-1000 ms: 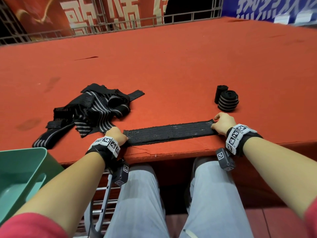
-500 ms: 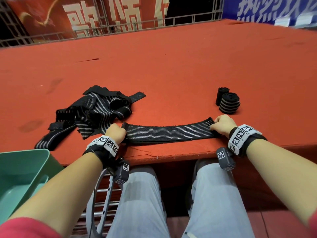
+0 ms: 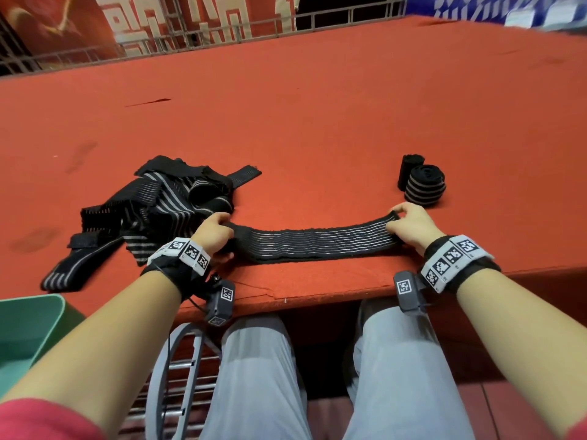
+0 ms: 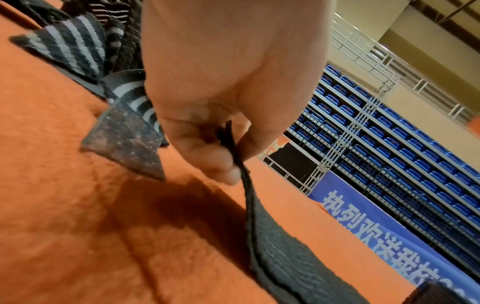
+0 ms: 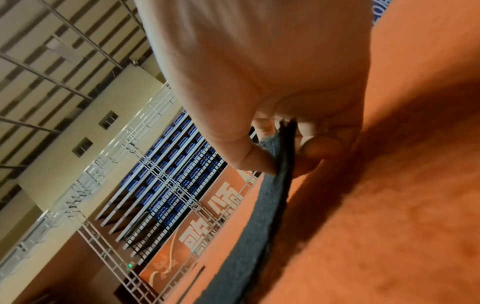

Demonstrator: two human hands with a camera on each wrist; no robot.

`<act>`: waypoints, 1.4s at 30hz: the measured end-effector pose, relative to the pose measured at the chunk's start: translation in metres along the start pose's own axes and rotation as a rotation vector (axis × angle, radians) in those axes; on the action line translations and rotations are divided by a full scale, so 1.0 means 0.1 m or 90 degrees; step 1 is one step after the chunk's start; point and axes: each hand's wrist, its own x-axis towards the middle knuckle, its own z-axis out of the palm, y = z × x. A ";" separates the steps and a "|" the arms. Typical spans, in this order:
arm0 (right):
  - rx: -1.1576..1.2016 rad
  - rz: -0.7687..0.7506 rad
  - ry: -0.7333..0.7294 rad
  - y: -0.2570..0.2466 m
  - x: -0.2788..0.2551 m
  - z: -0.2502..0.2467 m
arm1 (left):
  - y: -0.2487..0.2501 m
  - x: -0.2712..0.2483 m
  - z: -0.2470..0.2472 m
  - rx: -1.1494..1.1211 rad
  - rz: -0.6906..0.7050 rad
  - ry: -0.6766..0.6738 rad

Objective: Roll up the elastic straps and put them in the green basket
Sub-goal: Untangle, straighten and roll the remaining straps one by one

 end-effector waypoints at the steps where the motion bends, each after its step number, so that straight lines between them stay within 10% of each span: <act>1: -0.013 0.004 -0.005 0.04 0.01 0.00 | -0.04 0.00 0.00 -0.006 -0.015 -0.023; 17: -0.042 0.022 -0.033 -0.05 -0.07 -0.02 | -0.23 0.01 -0.04 -0.073 -0.070 -0.049; 30: 0.311 -0.097 -0.117 -1.06 -0.38 -0.08 | 0.59 0.36 0.07 -0.091 0.240 0.108; 42: 0.425 -0.146 -0.202 -1.37 -0.21 0.31 | 1.12 1.05 0.60 -0.181 0.217 0.012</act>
